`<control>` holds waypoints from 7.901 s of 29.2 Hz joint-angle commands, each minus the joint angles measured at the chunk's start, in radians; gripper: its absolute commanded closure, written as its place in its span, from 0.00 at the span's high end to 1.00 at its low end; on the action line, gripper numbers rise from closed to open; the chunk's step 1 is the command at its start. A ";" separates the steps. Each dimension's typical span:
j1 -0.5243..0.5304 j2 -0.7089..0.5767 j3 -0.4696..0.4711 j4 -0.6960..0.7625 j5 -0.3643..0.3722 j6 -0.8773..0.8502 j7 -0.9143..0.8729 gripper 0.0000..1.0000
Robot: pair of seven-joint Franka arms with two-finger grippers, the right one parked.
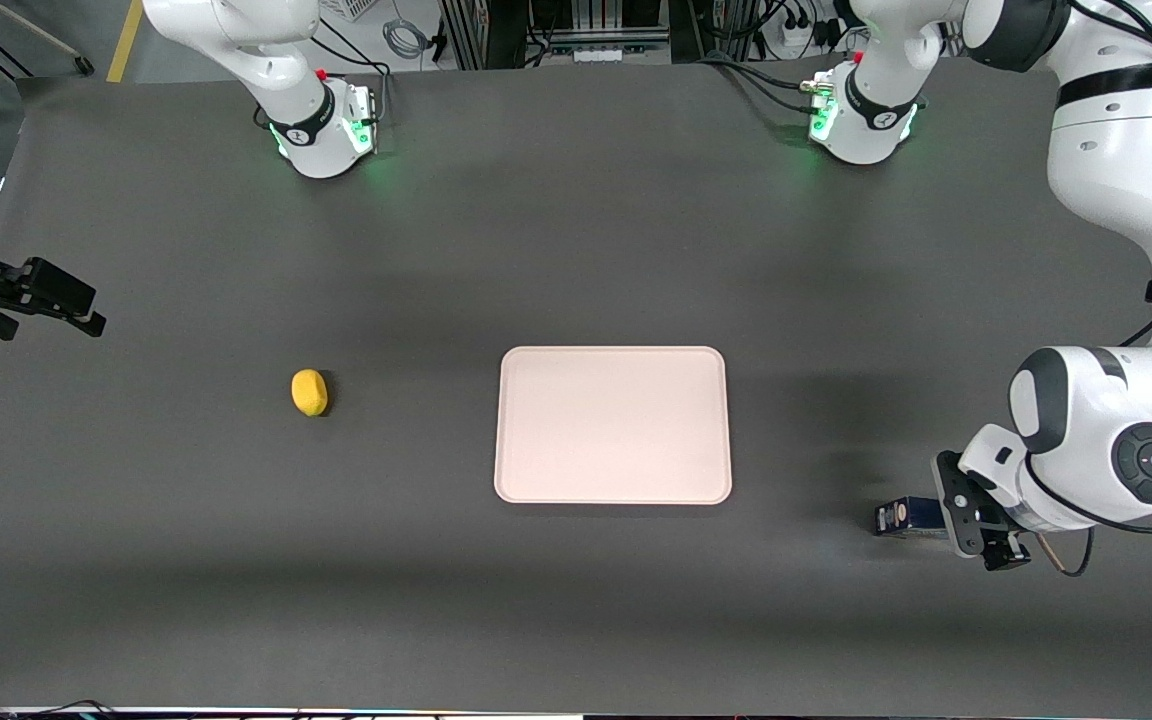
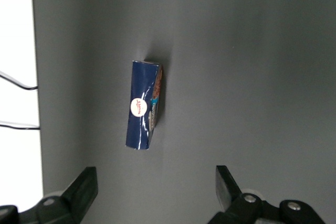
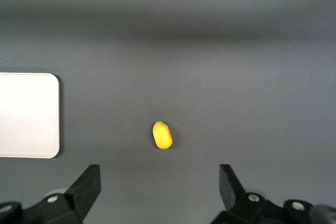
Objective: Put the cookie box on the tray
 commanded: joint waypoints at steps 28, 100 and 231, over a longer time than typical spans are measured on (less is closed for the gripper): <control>-0.005 -0.048 0.003 0.055 -0.014 -0.041 0.000 0.10; -0.046 -0.255 -0.402 0.266 0.041 -0.479 -1.922 0.08; 0.028 -0.451 -0.199 0.144 -0.033 -0.721 -1.151 1.00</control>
